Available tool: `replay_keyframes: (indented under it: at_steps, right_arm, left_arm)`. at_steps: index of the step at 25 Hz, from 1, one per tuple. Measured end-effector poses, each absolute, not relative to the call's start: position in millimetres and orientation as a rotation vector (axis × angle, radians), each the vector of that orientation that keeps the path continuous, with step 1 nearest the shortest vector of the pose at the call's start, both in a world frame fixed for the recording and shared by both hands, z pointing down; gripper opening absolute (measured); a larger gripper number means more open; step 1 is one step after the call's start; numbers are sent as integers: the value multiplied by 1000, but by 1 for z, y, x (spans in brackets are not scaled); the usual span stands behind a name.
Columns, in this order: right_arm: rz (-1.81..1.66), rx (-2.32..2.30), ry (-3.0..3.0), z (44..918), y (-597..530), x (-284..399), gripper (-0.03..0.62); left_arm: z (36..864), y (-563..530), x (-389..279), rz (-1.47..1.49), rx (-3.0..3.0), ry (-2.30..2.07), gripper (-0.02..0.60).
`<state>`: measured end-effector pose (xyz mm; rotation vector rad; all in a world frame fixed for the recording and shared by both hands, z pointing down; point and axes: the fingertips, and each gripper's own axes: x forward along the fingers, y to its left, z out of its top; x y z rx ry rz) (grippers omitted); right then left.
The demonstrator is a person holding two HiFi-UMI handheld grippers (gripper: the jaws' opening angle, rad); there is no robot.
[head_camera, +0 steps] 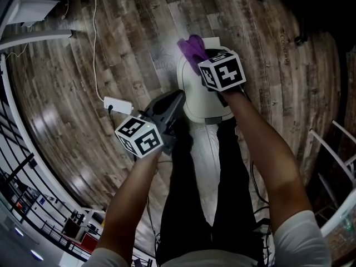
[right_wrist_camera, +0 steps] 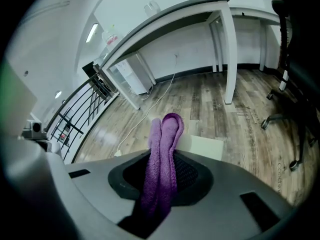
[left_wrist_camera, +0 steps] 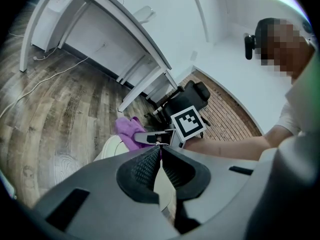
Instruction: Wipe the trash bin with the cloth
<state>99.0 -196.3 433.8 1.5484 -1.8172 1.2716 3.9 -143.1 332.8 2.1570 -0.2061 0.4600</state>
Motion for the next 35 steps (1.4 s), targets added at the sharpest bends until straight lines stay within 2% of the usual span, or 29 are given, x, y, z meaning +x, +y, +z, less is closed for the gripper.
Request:
replay_keyframes:
  at_steps: [25,35]
  right_arm:
    - [1255,1641,-1634,442,-119,196,95]
    - [1202,1706,-1418,439,-70,260,95]
  left_arm:
    - [334,-110,64,470,2189,-116,15]
    - [330,-110,64,479,2193,-118,15]
